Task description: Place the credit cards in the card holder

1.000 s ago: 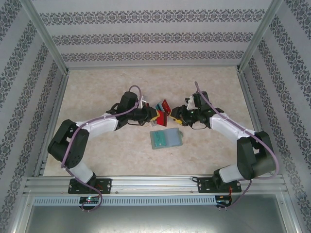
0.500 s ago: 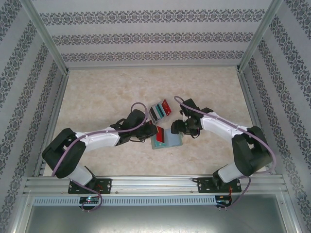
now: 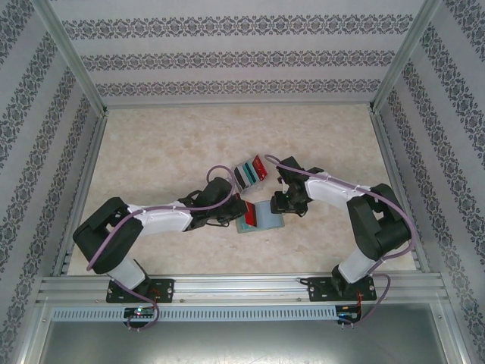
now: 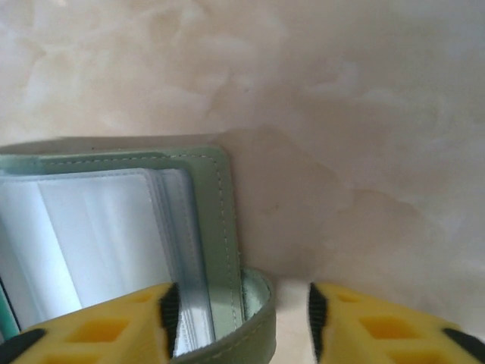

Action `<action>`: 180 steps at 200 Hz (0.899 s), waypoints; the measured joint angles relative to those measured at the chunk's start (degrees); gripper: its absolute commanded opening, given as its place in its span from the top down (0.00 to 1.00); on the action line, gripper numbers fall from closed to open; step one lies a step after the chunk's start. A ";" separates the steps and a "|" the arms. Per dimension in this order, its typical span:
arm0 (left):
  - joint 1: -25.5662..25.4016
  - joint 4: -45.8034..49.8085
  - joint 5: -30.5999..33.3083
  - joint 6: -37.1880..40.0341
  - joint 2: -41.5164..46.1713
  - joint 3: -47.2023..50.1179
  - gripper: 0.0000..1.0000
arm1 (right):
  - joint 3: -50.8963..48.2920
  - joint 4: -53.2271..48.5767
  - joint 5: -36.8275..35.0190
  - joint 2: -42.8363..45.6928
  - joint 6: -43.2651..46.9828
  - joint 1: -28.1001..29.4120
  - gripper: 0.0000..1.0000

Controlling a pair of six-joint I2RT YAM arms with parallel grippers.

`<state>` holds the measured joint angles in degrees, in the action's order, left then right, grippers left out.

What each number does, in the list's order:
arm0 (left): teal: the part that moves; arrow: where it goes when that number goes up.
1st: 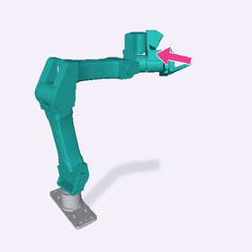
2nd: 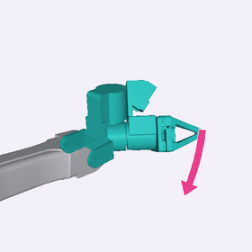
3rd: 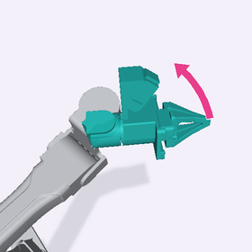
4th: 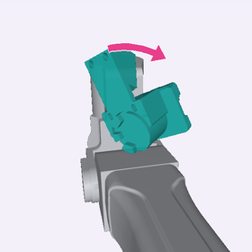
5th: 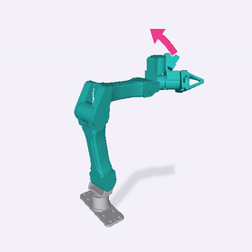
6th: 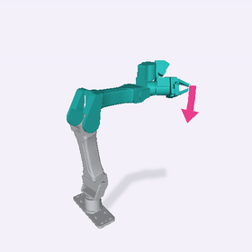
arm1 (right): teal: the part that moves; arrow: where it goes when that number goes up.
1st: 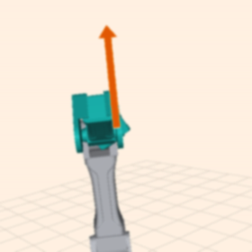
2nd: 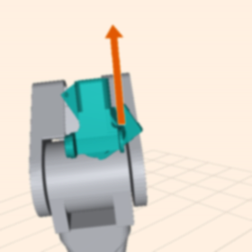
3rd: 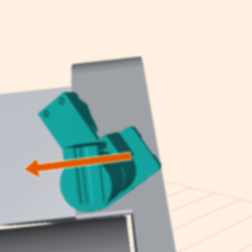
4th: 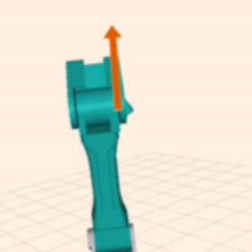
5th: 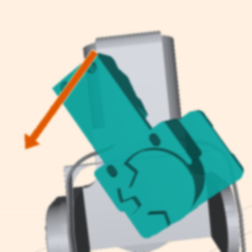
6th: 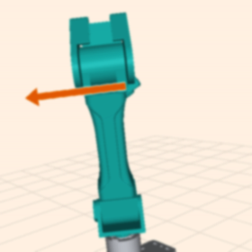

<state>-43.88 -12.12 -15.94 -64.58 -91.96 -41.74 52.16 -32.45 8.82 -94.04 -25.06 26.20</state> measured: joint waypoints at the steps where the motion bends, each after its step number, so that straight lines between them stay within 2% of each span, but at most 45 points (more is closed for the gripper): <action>1: 0.00 0.00 0.00 0.00 -0.07 0.00 1.00 | 0.00 0.02 0.04 -0.04 -0.13 -0.07 0.58; 25: 0.00 -1.60 0.02 -0.07 -2.23 -0.02 1.00 | 0.00 0.52 0.26 -0.20 0.59 -0.94 0.71; 51: 0.00 -6.32 0.17 -0.87 -4.68 0.00 1.00 | -0.15 1.36 0.70 -0.26 0.98 -1.70 0.80; 131: 0.07 -15.56 0.02 -3.10 -9.03 0.55 1.00 | -0.81 2.14 1.25 -0.61 0.81 -2.60 0.88; 180: -0.02 -15.19 1.44 -2.84 -4.02 3.32 1.00 | -0.81 2.19 1.97 -0.61 -0.04 -3.19 0.88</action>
<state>-43.90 -27.31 -14.50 -67.42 -95.98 -38.41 51.35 -30.26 10.79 -94.65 -25.10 23.00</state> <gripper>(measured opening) 0.055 0.117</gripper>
